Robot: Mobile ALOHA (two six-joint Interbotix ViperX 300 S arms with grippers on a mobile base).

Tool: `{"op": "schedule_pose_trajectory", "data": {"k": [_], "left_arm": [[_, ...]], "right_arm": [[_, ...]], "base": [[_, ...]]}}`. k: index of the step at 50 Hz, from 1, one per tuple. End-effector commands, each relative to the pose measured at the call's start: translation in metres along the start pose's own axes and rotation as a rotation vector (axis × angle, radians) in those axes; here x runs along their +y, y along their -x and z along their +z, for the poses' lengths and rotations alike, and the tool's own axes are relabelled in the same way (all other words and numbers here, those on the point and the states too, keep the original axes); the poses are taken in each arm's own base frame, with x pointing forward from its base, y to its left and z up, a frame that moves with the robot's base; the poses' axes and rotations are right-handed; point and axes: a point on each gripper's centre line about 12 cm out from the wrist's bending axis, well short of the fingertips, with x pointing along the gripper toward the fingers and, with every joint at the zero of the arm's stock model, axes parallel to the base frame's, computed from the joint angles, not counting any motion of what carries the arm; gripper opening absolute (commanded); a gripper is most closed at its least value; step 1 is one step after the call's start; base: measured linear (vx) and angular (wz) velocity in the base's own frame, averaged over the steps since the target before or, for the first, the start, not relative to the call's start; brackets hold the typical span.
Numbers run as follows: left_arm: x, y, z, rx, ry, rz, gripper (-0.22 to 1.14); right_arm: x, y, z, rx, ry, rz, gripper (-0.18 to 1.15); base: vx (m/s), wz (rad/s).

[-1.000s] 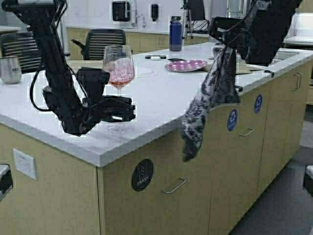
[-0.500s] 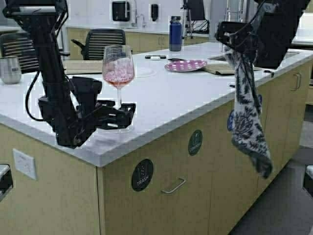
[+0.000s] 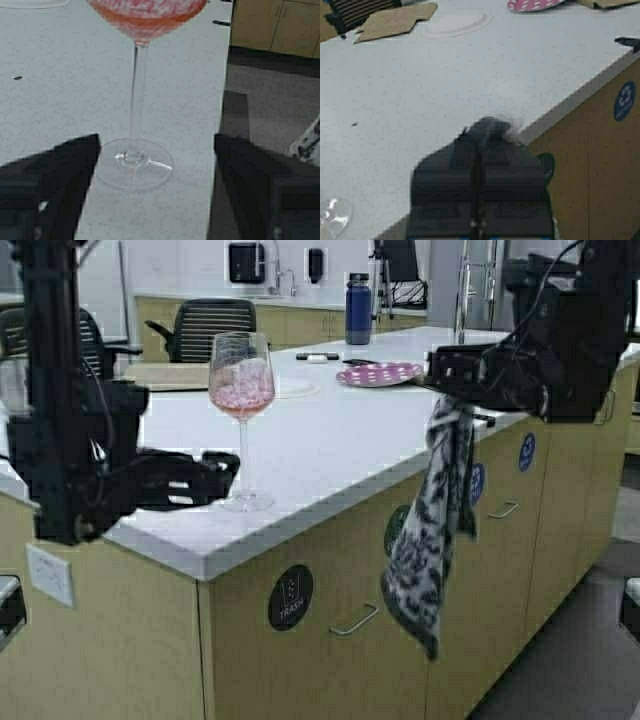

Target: Get the cloth and wipe up the spill under the wine glass

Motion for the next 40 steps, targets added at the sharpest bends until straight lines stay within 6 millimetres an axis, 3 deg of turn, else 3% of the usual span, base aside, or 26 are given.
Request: {"op": "schedule_pose_trajectory", "data": {"k": [1,15,40], "left_arm": [[-0.010,0.012,0.037,-0.043,-0.004,-0.019,1.00],[-0.017,0.036,0.092,-0.097,-0.015,-0.020,1.00],[-0.020,0.022,0.186,-0.155,-0.061,0.001,1.00]], "right_arm": [[0.008,0.012,0.015,-0.027,0.001,0.028,0.06],[0.015,0.032,0.044,0.024,0.003,0.059,0.06],[0.041,0.029,0.122,0.081,0.028,0.125,0.06]], "base": [[0.00,0.00],[0.00,0.00],[0.00,0.00]]}}
